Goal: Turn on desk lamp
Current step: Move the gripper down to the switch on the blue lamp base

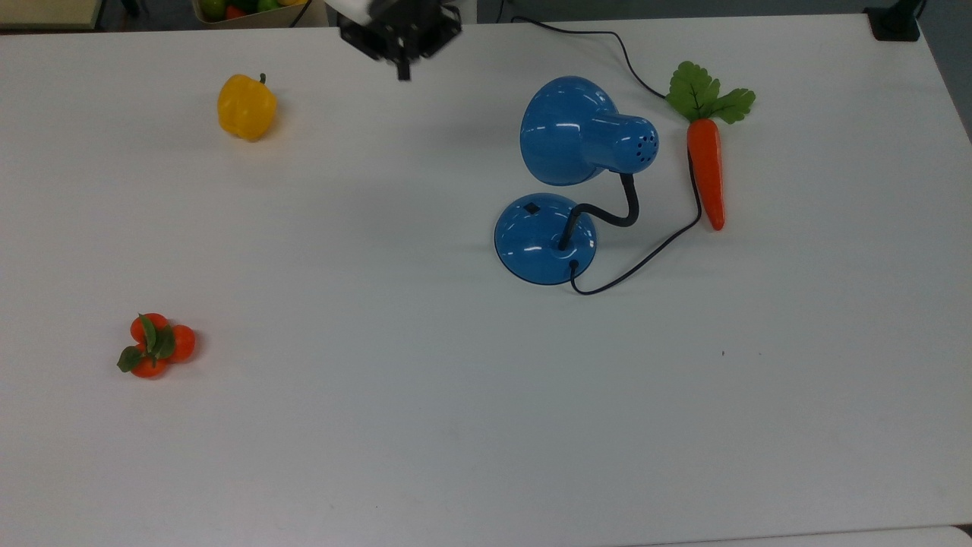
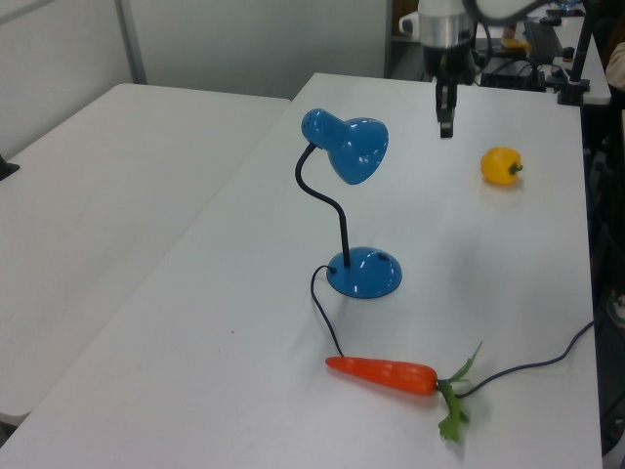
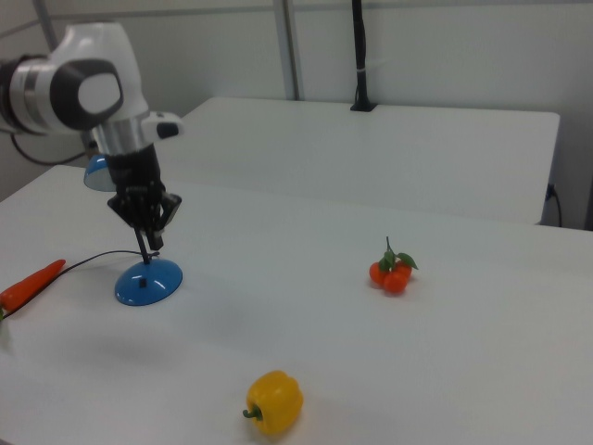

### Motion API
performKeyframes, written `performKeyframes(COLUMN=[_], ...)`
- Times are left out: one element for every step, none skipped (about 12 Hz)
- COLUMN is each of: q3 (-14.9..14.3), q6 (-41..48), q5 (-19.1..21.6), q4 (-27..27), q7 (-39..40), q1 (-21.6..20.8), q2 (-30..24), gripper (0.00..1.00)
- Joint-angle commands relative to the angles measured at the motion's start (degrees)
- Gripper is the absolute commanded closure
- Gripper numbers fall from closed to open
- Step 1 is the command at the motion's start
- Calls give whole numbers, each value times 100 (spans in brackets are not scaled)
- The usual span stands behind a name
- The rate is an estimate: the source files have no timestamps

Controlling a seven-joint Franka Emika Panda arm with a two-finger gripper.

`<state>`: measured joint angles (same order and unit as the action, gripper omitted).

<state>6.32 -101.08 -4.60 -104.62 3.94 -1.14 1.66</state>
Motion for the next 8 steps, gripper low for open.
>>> performKeyframes(q3=[-26, -8, 9, 79, 132, 167, 176, 237], q6=[-1129, -1394, -1762, -2097, -2378, -2721, -2976, -3179], q5=[82, 82, 82, 82, 82, 82, 82, 82], q4=[-795, -928, -1103, -1235, -1324, -1420, -1456, -1456], q7=[222, 213, 222, 222, 222, 248, 309, 344], q1=[-342, -404, -448, -449, -449, -466, -484, -484], q2=[0, 35, 44, 105, 158, 228, 325, 439], gripper=[100, 100, 100, 100, 100, 100, 100, 100])
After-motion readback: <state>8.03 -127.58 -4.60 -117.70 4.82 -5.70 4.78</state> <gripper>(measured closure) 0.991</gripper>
